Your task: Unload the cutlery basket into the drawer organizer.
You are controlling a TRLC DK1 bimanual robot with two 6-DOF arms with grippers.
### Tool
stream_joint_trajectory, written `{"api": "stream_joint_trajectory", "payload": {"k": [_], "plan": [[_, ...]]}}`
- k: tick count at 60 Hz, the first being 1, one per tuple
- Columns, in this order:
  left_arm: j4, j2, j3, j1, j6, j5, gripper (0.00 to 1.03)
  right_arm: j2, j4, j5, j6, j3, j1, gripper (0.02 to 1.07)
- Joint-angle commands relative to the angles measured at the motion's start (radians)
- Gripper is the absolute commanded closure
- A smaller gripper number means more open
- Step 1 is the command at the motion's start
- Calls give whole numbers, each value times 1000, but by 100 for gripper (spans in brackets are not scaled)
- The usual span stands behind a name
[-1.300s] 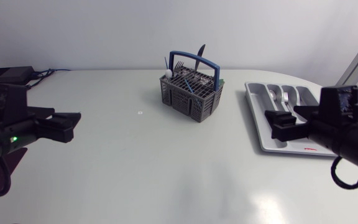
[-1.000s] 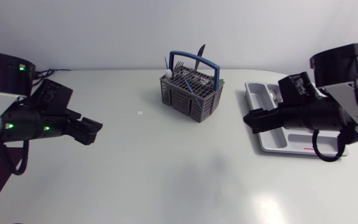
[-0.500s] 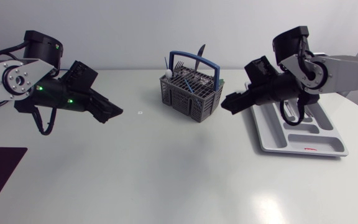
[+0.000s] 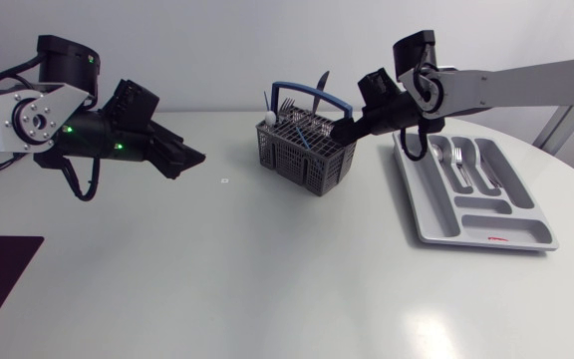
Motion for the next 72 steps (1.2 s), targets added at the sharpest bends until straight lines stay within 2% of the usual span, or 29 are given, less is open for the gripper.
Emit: {"api": "stream_joint_trajectory", "payload": {"k": [1,6,11,13,14,26,49,59,62,64,68,72], "plan": [[7,24,26,-4,11,9,12,56,15,-3,-13,63,2,19],[7,24,21,0,11,9,12,79,23,-3,-18,99,-1,37],[7,24,12,0,12,12,12,81,31,-4,-36,99,6,62],[7,24,8,0,12,15,12,78,32,-6,-44,94,11,79],[7,24,8,-2,12,15,12,76,34,-9,-47,91,14,83],[7,21,-9,-8,11,18,12,32,35,-9,-73,25,54,94],[-9,-29,-58,-20,18,40,12,-214,11,-9,-65,-240,138,94],[-59,-57,-78,-46,34,69,12,-309,12,-4,-44,-360,187,94],[-72,-66,-80,-63,40,72,12,-330,17,14,-42,-382,201,92],[-78,-68,-80,-79,41,73,12,-341,15,20,-41,-386,203,85],[-82,-68,-77,-99,41,73,12,-380,14,39,-32,-403,203,42],[-104,-63,-55,-128,40,75,12,-435,8,40,-29,-425,198,15]]}}
